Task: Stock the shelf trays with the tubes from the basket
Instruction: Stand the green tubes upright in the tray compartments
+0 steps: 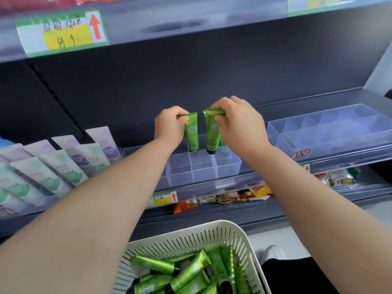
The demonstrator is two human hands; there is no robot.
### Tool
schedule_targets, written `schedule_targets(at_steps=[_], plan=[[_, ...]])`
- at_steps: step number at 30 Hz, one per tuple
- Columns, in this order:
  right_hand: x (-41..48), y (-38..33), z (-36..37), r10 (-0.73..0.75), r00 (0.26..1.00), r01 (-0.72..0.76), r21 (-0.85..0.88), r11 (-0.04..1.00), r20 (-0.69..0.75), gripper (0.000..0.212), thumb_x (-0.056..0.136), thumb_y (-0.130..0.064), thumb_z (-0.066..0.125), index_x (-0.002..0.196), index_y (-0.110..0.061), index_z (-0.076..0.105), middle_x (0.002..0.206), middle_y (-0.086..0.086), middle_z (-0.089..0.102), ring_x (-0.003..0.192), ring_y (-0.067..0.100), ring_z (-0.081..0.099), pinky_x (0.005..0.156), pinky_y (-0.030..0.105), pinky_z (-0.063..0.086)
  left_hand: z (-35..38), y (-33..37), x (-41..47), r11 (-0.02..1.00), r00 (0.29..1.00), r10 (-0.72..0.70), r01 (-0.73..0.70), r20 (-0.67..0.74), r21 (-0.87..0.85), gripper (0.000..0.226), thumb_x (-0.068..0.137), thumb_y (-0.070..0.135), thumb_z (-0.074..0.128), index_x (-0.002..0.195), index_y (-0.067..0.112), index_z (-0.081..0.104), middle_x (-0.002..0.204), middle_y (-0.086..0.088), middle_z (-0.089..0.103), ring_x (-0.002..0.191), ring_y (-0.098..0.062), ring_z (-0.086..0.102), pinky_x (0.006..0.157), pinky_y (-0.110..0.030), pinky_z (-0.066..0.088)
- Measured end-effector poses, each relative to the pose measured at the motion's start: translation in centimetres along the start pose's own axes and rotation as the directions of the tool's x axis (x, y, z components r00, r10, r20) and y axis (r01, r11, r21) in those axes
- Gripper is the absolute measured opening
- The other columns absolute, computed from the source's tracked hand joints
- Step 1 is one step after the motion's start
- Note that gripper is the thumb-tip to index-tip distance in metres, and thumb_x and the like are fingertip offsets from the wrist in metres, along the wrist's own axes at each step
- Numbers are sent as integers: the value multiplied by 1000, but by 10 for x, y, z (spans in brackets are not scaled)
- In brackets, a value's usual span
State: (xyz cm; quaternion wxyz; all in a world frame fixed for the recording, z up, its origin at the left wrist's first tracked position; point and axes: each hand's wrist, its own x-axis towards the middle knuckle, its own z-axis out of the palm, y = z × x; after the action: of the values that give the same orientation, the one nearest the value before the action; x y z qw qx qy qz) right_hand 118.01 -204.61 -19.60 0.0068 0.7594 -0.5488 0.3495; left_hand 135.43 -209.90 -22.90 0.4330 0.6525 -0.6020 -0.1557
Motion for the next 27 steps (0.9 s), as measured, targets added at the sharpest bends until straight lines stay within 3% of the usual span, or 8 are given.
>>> schedule_targets(at_steps=[3, 8, 12, 16, 27], plan=[[3, -1, 6, -5, 1000, 5, -11, 1000, 0, 22, 94, -19, 50, 112, -23, 60, 103, -1, 60, 97, 23, 54, 69, 33, 42, -2, -2, -1, 999, 999, 30, -31, 28, 10, 14, 88, 8, 63, 91, 17, 73, 76, 9, 63, 79, -21, 64, 75, -32, 53], [10, -9, 13, 5, 1000, -5, -14, 1000, -13, 22, 94, -18, 50, 113, -22, 60, 104, 0, 60, 98, 24, 54, 70, 34, 42, -17, 1, -4, 1000, 999, 20, -20, 39, -20, 28, 89, 11, 66, 117, 13, 66, 112, -4, 68, 103, -15, 65, 94, -30, 50], [17, -16, 21, 4, 1000, -4, -57, 998, -4, 24, 93, -17, 49, 115, -21, 59, 105, 2, 60, 99, 25, 54, 69, 35, 41, -35, 4, -13, 970, 991, 120, -129, 54, 208, 35, 90, 21, 66, 125, 20, 61, 125, 1, 64, 115, -17, 58, 97, -36, 48], [26, -20, 28, 5, 1000, -5, -97, 995, -1, 26, 92, -15, 50, 116, -20, 58, 106, 3, 60, 98, 26, 53, 64, 33, 36, -48, 3, -25, 905, 969, 214, -244, 122, 350, 34, 91, 24, 64, 125, 20, 60, 127, 0, 62, 117, -22, 55, 94, -38, 47], [22, -17, 60, 75, 989, -54, -155, 986, 130, 35, 86, -6, 54, 117, -23, 58, 107, 4, 60, 99, 28, 56, 60, 30, 31, -55, -8, -33, 845, 936, 242, -334, 257, 418, 27, 93, 18, 58, 118, 22, 66, 125, 2, 62, 115, -22, 51, 93, -39, 45]])
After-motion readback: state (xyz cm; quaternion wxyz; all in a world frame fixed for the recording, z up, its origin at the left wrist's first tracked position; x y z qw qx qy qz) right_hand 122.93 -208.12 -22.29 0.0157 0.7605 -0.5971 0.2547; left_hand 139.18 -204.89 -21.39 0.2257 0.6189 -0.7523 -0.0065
